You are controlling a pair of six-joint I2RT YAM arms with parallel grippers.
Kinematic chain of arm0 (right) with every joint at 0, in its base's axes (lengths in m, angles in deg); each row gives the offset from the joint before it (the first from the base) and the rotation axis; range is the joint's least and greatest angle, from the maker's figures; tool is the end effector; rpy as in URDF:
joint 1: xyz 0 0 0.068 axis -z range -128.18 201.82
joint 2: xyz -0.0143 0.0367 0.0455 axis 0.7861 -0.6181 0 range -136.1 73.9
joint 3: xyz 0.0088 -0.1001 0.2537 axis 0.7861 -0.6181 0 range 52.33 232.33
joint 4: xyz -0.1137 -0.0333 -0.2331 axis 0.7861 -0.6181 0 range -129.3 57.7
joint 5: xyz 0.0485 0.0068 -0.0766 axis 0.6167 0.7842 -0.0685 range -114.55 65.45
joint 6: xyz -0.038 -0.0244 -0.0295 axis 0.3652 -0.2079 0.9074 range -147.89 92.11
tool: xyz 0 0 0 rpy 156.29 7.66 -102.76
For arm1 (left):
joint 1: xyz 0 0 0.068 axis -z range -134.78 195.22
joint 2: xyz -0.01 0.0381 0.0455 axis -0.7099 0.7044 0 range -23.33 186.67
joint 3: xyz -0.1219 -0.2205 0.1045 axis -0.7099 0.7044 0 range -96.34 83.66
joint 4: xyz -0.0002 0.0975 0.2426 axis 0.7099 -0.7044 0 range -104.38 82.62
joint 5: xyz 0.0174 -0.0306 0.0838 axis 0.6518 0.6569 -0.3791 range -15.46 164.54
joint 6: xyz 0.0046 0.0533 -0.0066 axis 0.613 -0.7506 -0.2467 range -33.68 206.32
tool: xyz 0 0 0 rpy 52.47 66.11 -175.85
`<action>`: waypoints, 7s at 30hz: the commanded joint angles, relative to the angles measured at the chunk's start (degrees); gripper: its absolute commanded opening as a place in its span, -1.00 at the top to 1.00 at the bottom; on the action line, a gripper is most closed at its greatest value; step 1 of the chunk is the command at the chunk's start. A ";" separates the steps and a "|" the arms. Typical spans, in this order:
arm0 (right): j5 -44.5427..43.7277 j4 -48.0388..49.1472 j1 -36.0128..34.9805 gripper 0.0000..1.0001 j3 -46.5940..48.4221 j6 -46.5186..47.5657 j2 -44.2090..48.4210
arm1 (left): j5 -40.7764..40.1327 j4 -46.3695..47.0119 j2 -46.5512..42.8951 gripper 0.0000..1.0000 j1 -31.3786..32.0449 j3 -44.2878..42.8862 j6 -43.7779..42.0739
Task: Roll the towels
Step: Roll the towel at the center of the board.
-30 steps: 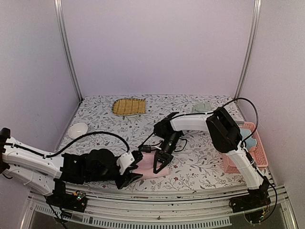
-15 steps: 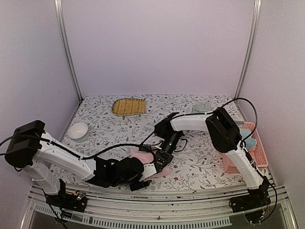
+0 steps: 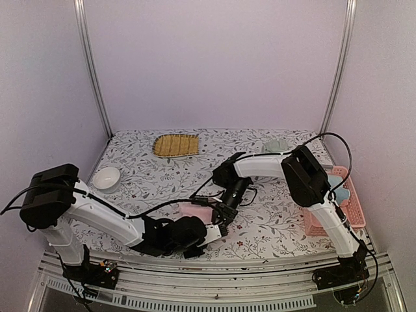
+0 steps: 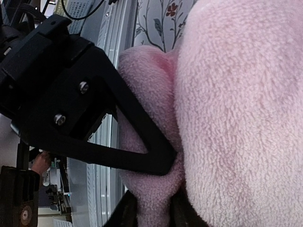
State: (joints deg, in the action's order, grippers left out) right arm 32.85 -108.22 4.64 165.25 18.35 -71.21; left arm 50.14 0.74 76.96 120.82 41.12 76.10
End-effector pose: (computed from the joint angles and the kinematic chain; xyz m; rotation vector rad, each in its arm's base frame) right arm 0.2817 0.3482 0.0962 1.6700 -1.8729 -1.3654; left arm 0.0933 -0.3039 0.1171 1.4510 1.8329 -0.0389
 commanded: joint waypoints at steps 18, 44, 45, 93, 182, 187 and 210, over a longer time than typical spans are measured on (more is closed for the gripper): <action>-3.22 18.29 14.22 0.08 -22.88 -4.79 45.40 | 52.46 -14.82 8.96 0.76 -18.91 -9.72 17.04; -42.13 57.95 -7.85 -0.03 -52.33 1.55 45.86 | 69.62 -18.12 18.54 0.70 -28.30 -15.00 26.89; -42.07 58.07 -8.24 -0.02 -51.95 1.42 45.15 | 69.58 -18.61 18.94 0.70 -28.38 -15.47 26.84; -11.71 12.74 1.34 0.73 -14.52 -1.77 4.33 | 7.51 -2.44 -17.85 -0.11 -3.70 6.58 5.49; -24.06 32.31 -1.98 0.78 -40.01 2.25 29.99 | 46.52 -11.63 -5.10 -0.19 -27.29 -5.31 26.40; -16.49 22.58 2.05 0.79 -31.13 1.40 21.41 | 34.68 2.52 -17.53 -0.15 -19.56 7.16 24.29; -10.21 8.01 6.03 0.78 -14.68 0.35 3.00 | 10.67 -6.27 -0.23 -0.24 -8.03 -7.37 -7.05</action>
State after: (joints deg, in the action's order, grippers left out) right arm 32.02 -99.43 11.61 152.46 19.16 -63.06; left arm 61.89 -3.31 75.11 112.64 34.89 72.50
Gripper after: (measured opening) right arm 0.145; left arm 0.619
